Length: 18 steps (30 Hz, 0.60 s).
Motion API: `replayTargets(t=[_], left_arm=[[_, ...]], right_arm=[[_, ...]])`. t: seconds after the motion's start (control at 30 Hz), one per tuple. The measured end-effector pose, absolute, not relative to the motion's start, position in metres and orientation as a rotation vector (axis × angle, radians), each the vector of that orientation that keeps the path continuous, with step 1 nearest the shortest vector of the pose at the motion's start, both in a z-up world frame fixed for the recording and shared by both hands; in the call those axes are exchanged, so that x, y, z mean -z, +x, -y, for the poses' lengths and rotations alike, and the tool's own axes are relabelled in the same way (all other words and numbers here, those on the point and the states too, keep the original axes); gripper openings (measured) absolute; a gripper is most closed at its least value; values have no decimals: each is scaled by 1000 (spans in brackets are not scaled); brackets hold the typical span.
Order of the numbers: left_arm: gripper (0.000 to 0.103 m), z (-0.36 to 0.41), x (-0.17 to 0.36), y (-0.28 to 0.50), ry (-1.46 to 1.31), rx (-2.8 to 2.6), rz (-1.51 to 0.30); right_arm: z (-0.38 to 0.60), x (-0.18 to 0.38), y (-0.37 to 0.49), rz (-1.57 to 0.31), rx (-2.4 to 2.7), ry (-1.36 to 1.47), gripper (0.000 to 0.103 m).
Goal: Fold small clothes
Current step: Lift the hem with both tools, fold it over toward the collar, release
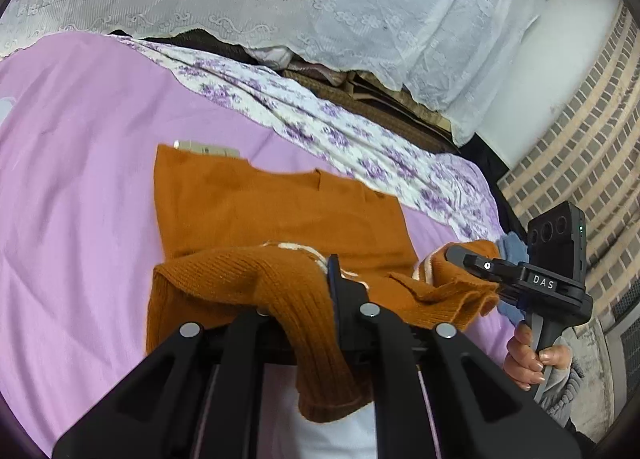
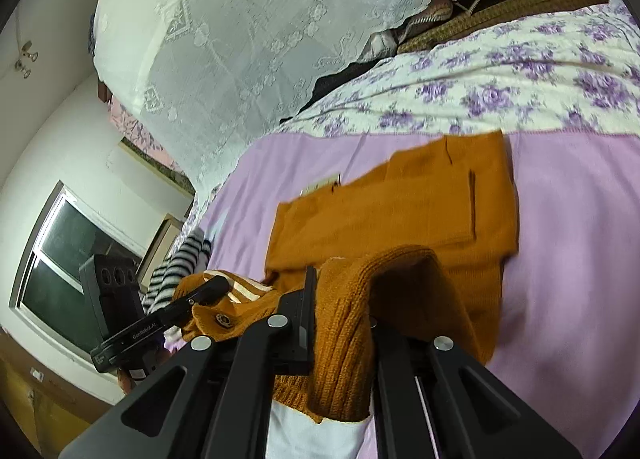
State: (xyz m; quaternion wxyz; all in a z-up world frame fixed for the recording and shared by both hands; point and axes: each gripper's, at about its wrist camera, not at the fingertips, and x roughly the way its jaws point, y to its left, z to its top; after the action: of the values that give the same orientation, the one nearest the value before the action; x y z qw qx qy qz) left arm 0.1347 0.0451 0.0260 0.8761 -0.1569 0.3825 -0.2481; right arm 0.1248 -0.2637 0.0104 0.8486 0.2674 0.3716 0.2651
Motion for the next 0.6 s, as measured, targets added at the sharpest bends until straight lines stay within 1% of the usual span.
replayTargets(t=[0.27, 0.5, 0.53, 0.6], left_arm=[[9, -47, -20, 182, -351, 488, -817], [9, -49, 0, 221, -371, 453, -870], [10, -49, 5, 226, -377, 447, -883], [15, -51, 17, 231, -391, 439, -904]], right_arm=[[268, -3, 172, -800, -520, 607, 6], [273, 27, 214, -853, -476, 644, 6], [275, 34, 219, -865, -467, 647, 9], [280, 47, 224, -886, -449, 654, 10]])
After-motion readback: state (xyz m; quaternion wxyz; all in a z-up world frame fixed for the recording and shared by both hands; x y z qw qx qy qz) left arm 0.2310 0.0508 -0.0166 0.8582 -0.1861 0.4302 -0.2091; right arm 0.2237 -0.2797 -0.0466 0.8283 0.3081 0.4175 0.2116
